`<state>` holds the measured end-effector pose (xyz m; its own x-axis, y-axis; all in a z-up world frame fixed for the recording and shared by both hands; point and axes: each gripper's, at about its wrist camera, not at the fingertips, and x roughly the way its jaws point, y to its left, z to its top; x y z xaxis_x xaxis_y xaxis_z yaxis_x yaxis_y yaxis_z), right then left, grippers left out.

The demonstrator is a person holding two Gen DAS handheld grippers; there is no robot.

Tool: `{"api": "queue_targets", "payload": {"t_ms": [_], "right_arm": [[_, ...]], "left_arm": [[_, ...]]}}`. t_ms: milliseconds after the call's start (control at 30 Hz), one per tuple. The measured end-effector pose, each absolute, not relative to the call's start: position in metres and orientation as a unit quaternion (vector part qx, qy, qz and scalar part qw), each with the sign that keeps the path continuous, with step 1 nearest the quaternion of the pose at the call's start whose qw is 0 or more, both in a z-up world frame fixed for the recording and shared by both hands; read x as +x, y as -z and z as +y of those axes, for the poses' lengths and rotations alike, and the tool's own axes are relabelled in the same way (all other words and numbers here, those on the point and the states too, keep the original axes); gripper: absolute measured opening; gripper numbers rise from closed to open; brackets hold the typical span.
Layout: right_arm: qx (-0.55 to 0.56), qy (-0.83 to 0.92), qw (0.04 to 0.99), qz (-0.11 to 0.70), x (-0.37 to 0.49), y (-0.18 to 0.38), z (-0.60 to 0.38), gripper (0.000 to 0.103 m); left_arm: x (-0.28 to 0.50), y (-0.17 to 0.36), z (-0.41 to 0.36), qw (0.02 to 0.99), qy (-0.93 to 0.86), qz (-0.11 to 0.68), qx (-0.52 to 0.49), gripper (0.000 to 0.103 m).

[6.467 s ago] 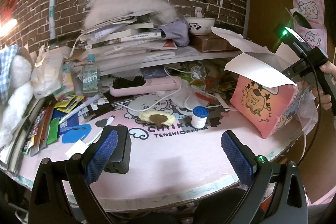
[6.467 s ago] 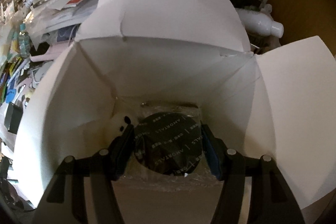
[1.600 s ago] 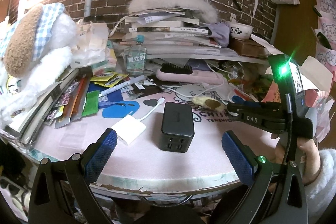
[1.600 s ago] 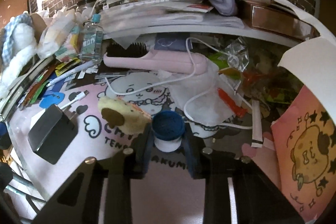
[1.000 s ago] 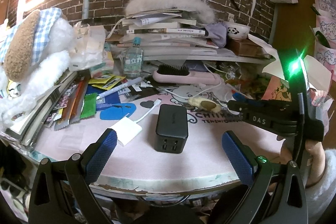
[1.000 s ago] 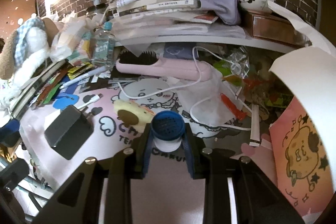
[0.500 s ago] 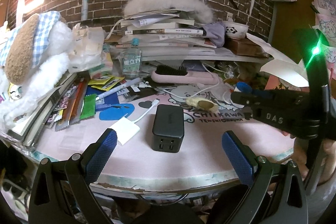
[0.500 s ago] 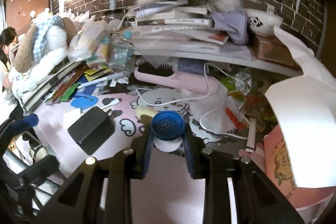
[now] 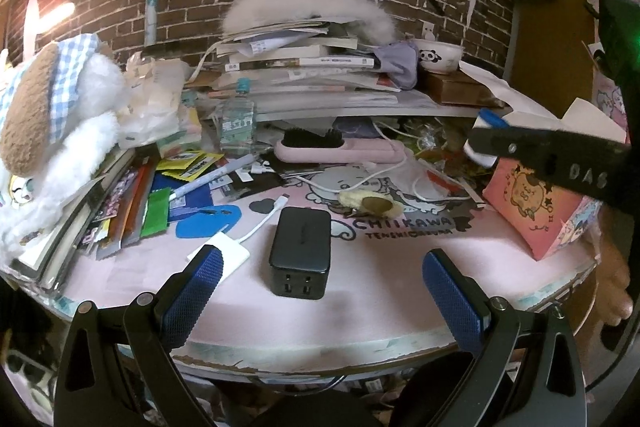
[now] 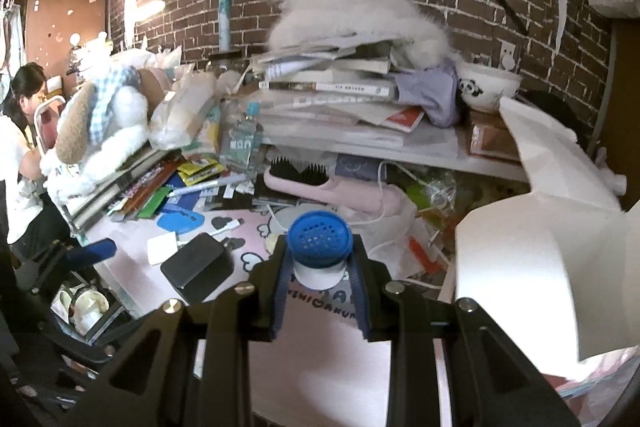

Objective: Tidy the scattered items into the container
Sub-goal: 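Lift the jar with the right gripper and carry it over the box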

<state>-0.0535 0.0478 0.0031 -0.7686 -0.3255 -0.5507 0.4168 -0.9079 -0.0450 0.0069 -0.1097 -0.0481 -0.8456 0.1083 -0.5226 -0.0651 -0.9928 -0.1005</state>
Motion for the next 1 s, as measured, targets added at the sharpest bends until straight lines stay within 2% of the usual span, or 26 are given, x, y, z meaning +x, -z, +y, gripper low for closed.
{"api": "queue_targets", "payload": {"t_ms": [300, 1000], "right_arm": [[0.267, 0.943, 0.18, 0.081, -0.049, -0.027, 0.066, 0.025], [0.28, 0.956, 0.05, 0.078, -0.062, -0.06, 0.147, 0.025]], "left_arm": [[0.007, 0.044, -0.103, 0.048, -0.961, -0.032, -0.272, 0.1], [-0.005, 0.035, -0.07, 0.089, -0.96, -0.022, -0.266, 0.1]]}}
